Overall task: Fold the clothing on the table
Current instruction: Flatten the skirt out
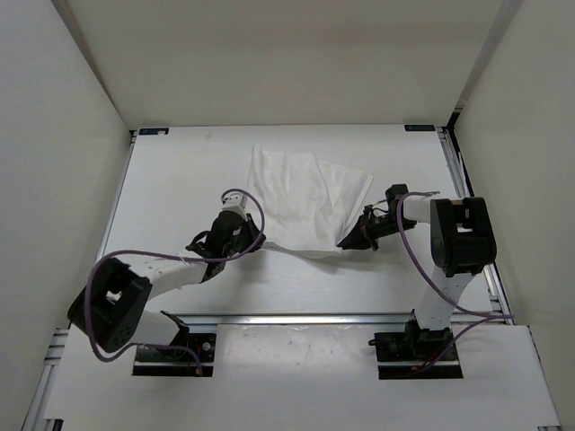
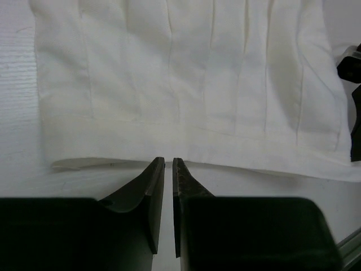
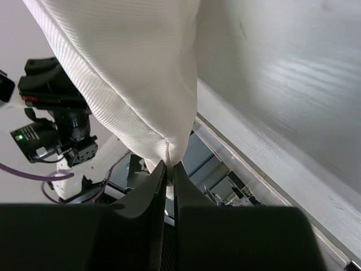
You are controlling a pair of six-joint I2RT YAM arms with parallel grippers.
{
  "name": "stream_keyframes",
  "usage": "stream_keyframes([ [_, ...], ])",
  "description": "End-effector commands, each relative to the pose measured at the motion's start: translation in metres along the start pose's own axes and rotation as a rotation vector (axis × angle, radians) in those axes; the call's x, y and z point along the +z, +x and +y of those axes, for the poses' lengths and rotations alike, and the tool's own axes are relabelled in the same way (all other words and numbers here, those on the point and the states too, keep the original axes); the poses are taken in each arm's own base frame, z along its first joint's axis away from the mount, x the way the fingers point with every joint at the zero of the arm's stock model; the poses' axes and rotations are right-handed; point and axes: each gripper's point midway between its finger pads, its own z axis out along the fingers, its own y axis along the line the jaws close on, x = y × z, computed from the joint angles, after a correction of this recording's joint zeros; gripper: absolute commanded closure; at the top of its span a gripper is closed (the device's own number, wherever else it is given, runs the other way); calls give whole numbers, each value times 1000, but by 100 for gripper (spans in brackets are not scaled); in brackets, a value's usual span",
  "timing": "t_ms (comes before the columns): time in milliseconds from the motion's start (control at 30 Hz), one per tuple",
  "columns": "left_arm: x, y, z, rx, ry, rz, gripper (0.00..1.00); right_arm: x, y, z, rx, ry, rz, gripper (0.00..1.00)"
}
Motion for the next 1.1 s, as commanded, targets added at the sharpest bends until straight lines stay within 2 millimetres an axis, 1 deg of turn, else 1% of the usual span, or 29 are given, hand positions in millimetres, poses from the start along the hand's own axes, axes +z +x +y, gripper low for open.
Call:
stream_keyframes([
  [0,-19,-5,2,-7,8,26,77,-8,-9,4,7,-10,-20,99],
  [33,-22,-5,4,-1,-2,33,78,-10,-12,5,5,-12,-28,100],
  [67,-26,-12,10,-9,-22,16,78,-11,-14,2,18,-10,-31,99],
  [100,-29,-22,9,-12,-32,-11,78,-11,-13,4,11,-11,-33,100],
  [133,-30,-28,11,-10,-44,-22,77,-12,-13,3,29,-6,-33,100],
  [167,-29,-29,23,-28,-86,-27,74,-14,-15,3,11,-8,-44,100],
  [200,-30,-42,26,-36,-103,-62,71,-13,-15,0,20,4,-44,100],
  [233,-29,-43,31,-37,-123,-64,67,-14,-16,0,19,1,-44,100],
  [267,-28,-51,36,-36,-153,-88,62,-17,-15,0,27,0,-48,100],
  [300,-26,-53,43,-38,-179,-93,55,-16,-16,1,28,2,-51,100],
  [333,-24,-50,48,-33,-191,-84,50,-16,-15,1,19,5,-52,100],
  [400,-21,-53,60,-59,-223,-95,40,-15,-13,0,20,5,-49,100],
  [433,-20,-53,62,-80,-227,-94,39,-16,-16,1,13,9,-57,100],
  [467,-17,-50,64,-101,-219,-84,38,-15,-13,0,13,11,-52,100],
  [500,-14,-48,66,-118,-215,-79,38,-16,-13,4,14,1,-50,100],
  [533,-12,-39,71,-127,-224,-52,38,-13,-12,5,4,5,-46,100],
  [567,-11,-38,73,-136,-229,-53,39,-14,-13,5,7,0,-51,100],
  [600,-8,-34,77,-145,-234,-37,39,-16,-14,8,-3,-7,-56,100],
  [633,-5,-27,78,-161,-233,-14,39,-14,-11,6,-7,0,-52,100],
  [667,-3,-21,81,-197,-222,2,39,-17,-12,8,-2,-14,-58,100],
  [700,-2,-22,85,-248,-215,-1,40,-18,-12,8,-1,-17,-62,100],
  [733,0,-14,88,-264,-216,19,40,-17,-11,9,-11,-12,-64,100],
  [767,1,-6,95,-305,-223,32,41,-19,-11,8,-5,-19,-67,100],
  [800,2,-7,95,-331,-201,36,42,-22,-10,7,-5,-22,-76,100],
  [867,5,1,99,-376,-195,66,44,-25,-9,6,-6,-21,-84,100],
  [967,8,6,93,-427,-157,97,44,-29,-8,4,3,-26,-100,100],
  [1000,9,4,91,-452,-146,90,44,-29,-8,3,13,-26,-100,100],
  [1033,10,9,89,-468,-136,114,45,-30,-10,3,10,-28,-106,100],
  [1067,13,13,84,-470,-121,138,45,-30,-7,4,11,-32,-104,100],
])
